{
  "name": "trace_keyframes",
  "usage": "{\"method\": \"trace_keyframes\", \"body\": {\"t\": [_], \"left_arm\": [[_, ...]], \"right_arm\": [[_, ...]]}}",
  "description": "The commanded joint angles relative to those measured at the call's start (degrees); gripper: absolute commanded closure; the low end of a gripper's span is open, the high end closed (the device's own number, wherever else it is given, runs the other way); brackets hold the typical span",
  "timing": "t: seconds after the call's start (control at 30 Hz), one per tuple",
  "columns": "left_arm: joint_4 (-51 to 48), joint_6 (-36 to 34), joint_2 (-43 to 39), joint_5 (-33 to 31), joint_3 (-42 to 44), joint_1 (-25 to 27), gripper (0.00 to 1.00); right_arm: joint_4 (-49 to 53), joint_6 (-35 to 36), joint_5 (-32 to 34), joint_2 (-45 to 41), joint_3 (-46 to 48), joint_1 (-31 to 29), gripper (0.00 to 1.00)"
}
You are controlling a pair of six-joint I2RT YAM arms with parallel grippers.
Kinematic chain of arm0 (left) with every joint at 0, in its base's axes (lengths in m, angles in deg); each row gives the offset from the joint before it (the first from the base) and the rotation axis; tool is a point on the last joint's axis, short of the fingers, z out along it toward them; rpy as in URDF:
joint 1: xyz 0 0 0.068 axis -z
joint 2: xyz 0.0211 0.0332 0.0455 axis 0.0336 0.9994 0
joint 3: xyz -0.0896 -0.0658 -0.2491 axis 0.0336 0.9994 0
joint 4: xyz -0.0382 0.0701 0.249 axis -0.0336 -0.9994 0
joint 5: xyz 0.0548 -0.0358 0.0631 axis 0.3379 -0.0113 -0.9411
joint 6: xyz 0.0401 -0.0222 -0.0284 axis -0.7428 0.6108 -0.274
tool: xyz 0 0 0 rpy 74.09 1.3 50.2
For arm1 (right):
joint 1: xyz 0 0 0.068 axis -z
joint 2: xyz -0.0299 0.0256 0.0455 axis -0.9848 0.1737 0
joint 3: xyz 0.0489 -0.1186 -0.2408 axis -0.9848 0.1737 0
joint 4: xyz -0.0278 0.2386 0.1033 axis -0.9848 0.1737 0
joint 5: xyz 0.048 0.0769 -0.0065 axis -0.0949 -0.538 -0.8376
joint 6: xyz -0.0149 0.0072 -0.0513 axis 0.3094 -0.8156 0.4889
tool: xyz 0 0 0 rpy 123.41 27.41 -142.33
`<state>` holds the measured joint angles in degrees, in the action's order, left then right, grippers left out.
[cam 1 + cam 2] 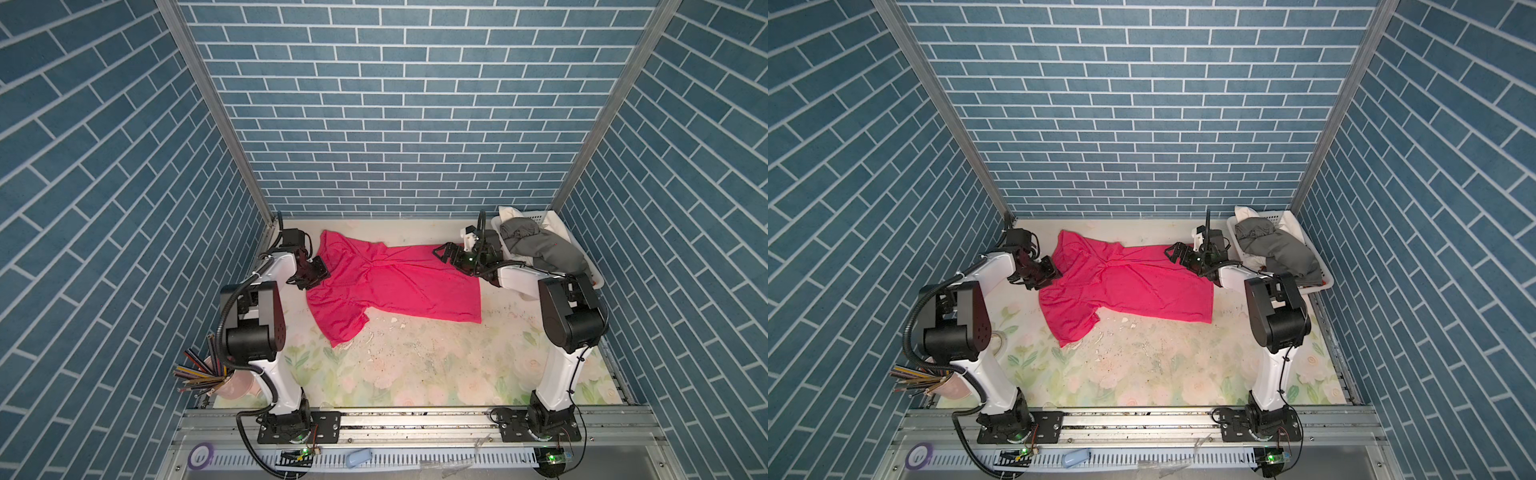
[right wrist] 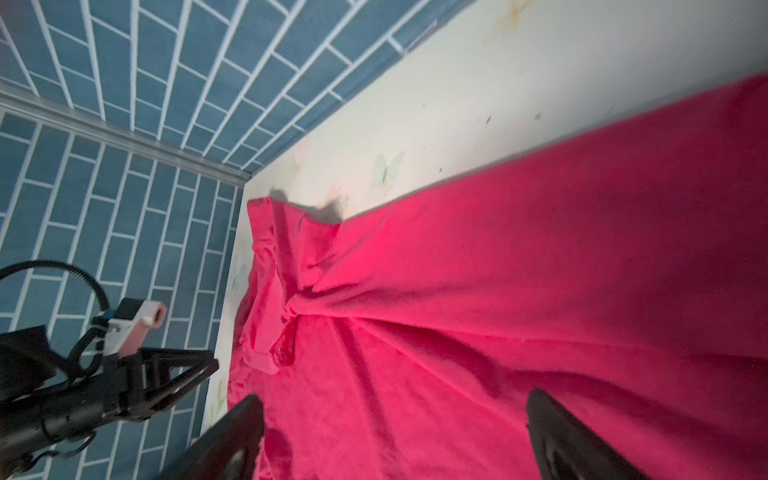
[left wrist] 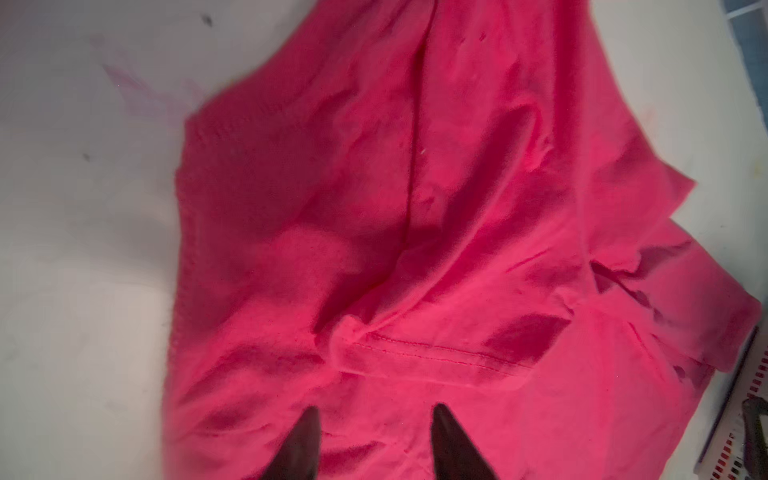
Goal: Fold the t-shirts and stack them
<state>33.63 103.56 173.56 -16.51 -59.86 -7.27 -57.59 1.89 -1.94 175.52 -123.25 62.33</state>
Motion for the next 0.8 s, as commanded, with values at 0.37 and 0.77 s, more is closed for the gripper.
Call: {"method": "trace_keyframes", "body": {"t": [0.37,0.77], "left_arm": [[6.0,11.1,30.3,12.9,-40.5,9.6,0.13],[11.5,10.0,34.1,9.4,-31.8,2.7,0.13]], "right_arm": [[-1.6,-2.2,-4.4,15.4,-14.3,2.4,0.02],[1.5,-1.2,-0.7,20.9,-14.6,5.2,0.02]]}}
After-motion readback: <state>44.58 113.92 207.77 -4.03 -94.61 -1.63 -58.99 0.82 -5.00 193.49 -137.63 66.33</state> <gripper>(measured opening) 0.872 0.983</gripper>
